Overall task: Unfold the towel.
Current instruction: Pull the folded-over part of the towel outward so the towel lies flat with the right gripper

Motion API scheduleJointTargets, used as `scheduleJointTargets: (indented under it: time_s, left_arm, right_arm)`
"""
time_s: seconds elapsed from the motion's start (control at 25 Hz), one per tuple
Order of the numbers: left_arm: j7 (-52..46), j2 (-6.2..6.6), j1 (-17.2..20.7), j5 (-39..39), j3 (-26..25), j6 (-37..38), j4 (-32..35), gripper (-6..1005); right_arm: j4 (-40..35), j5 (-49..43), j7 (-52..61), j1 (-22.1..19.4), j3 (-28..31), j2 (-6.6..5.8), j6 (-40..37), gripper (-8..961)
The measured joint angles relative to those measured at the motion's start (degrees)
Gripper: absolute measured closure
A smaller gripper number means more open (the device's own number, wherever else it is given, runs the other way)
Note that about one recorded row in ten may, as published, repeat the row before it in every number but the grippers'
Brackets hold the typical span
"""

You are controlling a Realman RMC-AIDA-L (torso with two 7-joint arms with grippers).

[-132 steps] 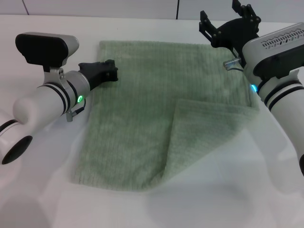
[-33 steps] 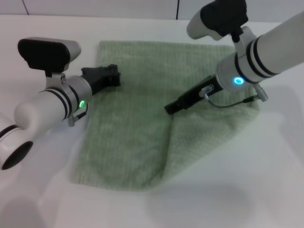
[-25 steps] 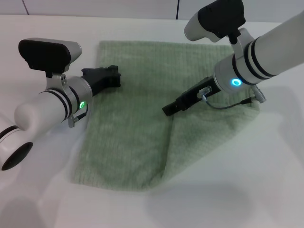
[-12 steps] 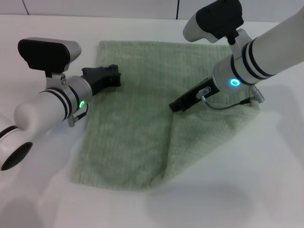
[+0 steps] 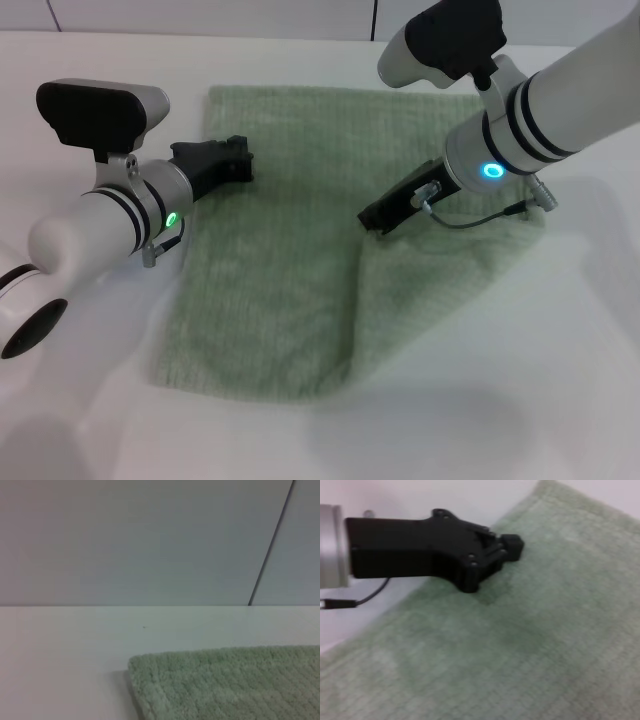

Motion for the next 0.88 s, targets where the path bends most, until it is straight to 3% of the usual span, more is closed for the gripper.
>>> scheduleJointTargets:
  time_s: [0.48,0.88]
  left_arm:
    - [0.0,0.09,0.4,0.0,0.0,0.0,0.0,908]
    - [0.0,0.09,0.4,0.0,-0.2,0.0,0.0,903]
  right_arm:
    - [-24.0,-5.0,4.0,-7.8,0.7,-0.26,19.6,914]
    - [-37.7,-6.0,7.4,-13.5,0.3,0.01,31.7,915]
